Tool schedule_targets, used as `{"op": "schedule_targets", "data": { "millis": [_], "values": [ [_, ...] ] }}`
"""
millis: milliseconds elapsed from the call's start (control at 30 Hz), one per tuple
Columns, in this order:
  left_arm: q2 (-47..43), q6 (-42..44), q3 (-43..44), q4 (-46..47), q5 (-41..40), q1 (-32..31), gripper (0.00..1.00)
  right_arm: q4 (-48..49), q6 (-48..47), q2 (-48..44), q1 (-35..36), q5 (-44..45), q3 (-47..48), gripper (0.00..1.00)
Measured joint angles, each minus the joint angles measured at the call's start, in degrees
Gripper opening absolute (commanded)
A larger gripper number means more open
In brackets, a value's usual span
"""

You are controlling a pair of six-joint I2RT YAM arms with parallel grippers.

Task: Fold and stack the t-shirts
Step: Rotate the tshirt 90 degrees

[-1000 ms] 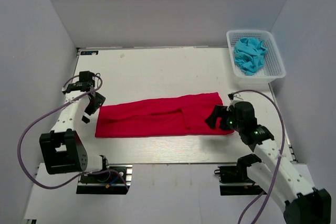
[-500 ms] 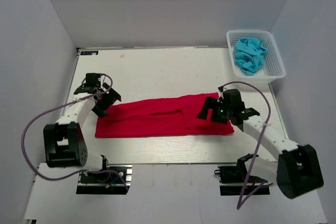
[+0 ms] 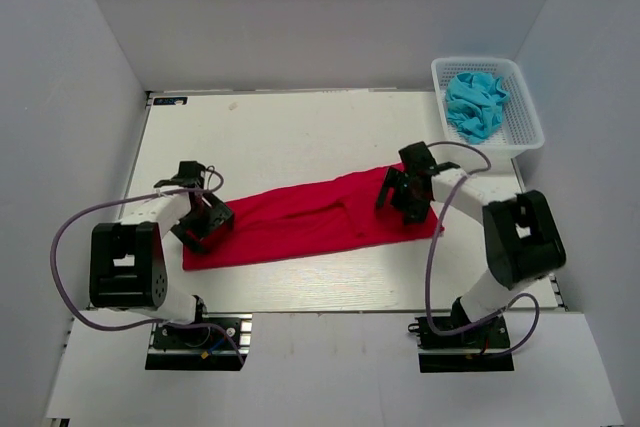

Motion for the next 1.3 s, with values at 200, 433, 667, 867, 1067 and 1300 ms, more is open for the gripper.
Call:
{"op": "schedule_targets", "data": {
  "millis": [200,433,667,867,1067,1300],
  "values": [
    [-2.49,-0.48,-2.82,-0.98,0.57,-7.52,1.00,-6.62,-1.60,19.93,-1.64,3.32,25.62,0.90],
    [-2.25,-1.60,-4.24,-3.93,16.59,-26.77,1.00,-6.43,-9.18,44.63,-1.07,-2.19,63.01,0.90],
    [-6.95,-2.01,0.57,-7.23,36.30,-42.23,1.00,1.66,-17.33,53.62,1.88,-13.92,75.78,0.90],
    [-13.77,2.21,16.15,-7.91,30.05,-42.64,1.00,4.02,-21.44,45.68,5.14,-11.80,69.94,0.90],
    [-16.83,-4.15,18.80,-20.24,5.27,-41.31,1.00,0.39,-20.76,33.46,8.76,-7.13,65.13,0.90],
    [-23.63,-10.10,18.82,-25.38,-8.26,-39.63,1.00,-1.66,-14.34,27.82,17.73,-7.76,46.84,0.90]
  ]
}}
